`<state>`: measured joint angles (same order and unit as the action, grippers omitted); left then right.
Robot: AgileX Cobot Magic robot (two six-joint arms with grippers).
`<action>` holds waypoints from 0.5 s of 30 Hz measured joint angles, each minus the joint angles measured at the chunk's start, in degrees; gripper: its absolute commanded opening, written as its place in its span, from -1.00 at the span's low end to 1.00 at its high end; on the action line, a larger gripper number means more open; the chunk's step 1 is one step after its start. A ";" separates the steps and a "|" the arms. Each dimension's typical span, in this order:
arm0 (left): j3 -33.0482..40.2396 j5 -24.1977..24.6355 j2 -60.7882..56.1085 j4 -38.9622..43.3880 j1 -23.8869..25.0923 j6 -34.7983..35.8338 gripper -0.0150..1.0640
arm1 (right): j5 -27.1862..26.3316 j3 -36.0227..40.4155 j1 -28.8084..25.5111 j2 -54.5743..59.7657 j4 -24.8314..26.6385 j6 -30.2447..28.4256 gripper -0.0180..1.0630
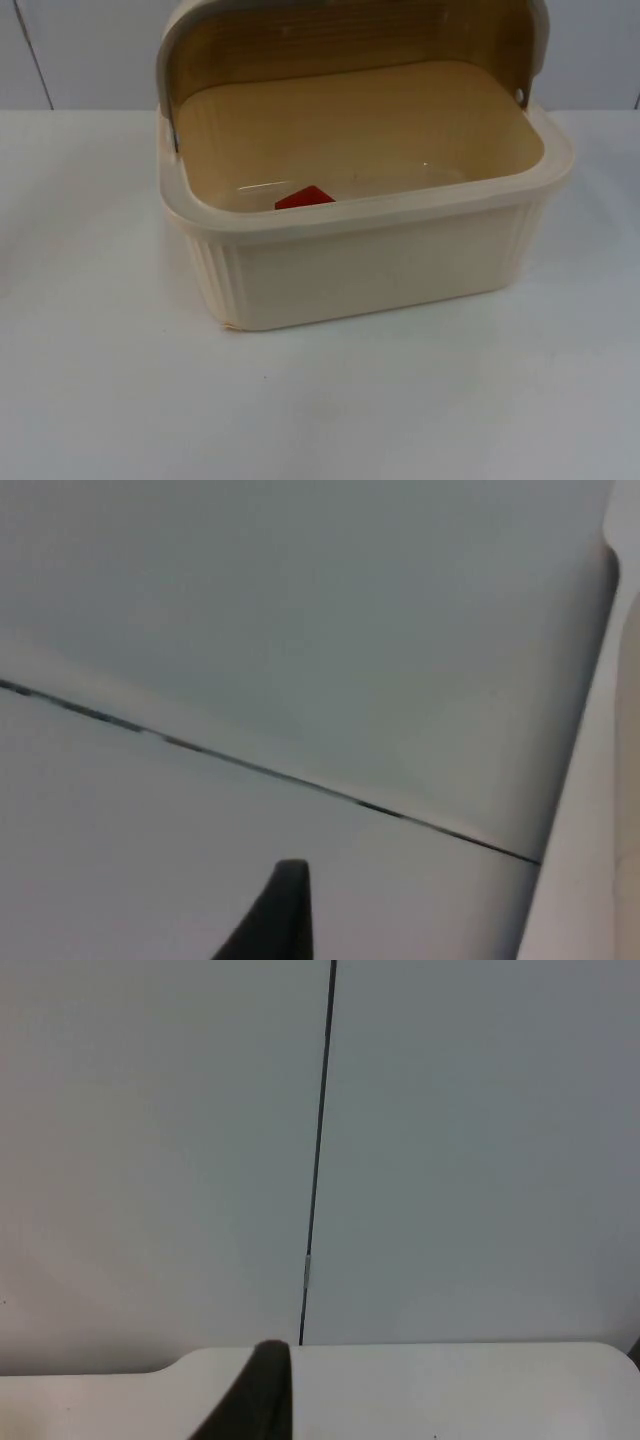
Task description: Open the box lid with the left hand, place the block into the box with the right hand, then close the box lid with the left hand.
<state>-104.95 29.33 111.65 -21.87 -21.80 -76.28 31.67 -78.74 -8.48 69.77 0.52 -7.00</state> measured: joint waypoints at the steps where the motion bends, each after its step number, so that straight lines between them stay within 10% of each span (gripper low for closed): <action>1: 0.00 0.63 0.04 -0.39 0.00 -0.14 0.79 | 0.04 0.00 0.00 0.00 0.00 0.00 0.98; 9: 0.00 0.52 0.13 -2.40 0.00 -0.38 -0.14 | 0.17 0.00 1.47 0.00 -0.10 0.15 0.98; 12: 0.00 -1.09 0.13 -4.01 0.00 -0.38 -0.92 | 0.31 0.00 1.47 0.00 -0.10 0.15 0.98; 15: 0.00 -1.86 0.13 -4.76 0.00 -0.38 -0.97 | 0.31 0.00 1.47 0.00 -0.10 0.15 0.98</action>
<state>-104.95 27.46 111.78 -26.63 -21.80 -76.65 31.98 -78.74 -7.01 69.77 0.42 -6.86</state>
